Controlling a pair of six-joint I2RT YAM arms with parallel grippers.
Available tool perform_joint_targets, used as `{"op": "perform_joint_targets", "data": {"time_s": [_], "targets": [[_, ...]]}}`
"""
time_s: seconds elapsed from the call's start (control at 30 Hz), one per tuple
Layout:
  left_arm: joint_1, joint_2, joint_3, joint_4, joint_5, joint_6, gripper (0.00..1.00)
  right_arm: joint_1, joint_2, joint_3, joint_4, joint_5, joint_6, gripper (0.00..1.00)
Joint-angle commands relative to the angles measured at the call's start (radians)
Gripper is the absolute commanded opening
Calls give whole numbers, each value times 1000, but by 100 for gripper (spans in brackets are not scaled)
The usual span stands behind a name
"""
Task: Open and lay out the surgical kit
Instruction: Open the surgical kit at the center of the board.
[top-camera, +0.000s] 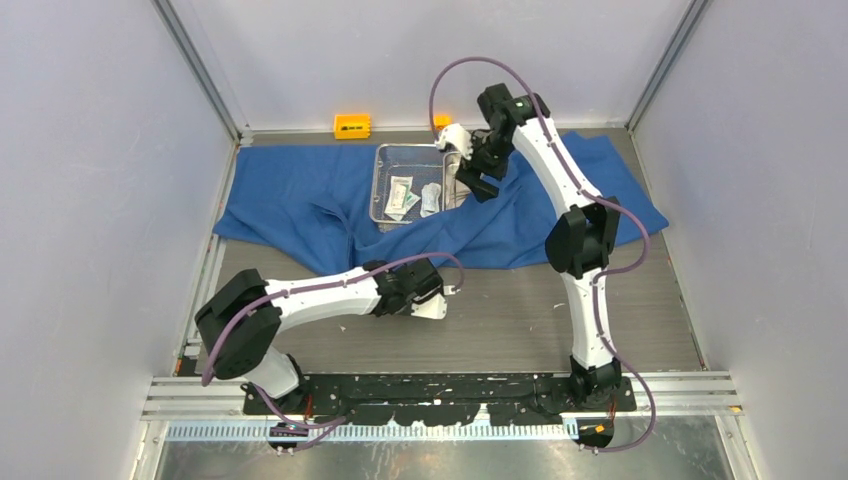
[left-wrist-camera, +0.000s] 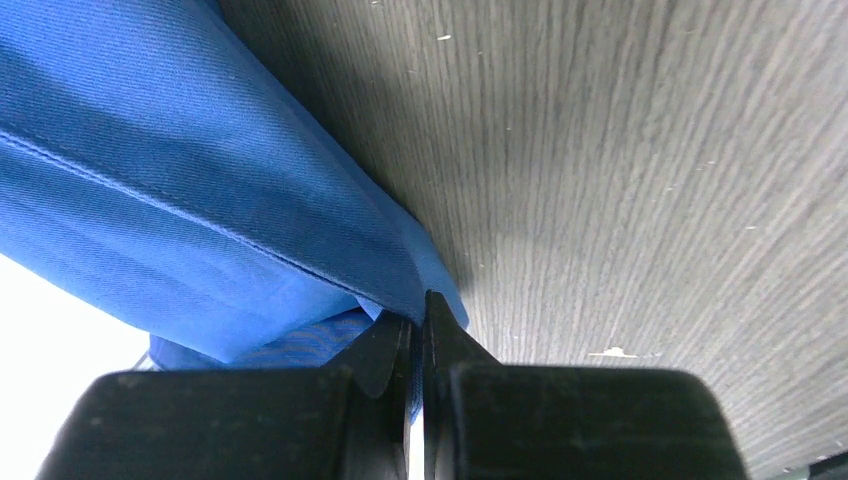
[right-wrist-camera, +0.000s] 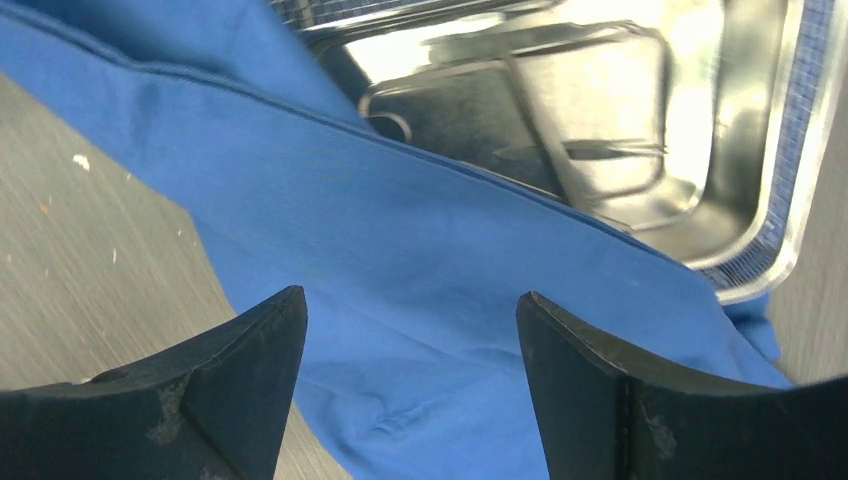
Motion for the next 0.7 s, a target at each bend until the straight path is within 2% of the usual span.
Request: {"op": "perform_joint_targets", "data": {"time_s": [0.0,0.67], "targets": [[7,-38,-33,66,-82,30,0,47,29,33,-115,3,-187,81],[8,48,-74,168,-176,57,0,107,220,176,-184,173,-464,79]]}}
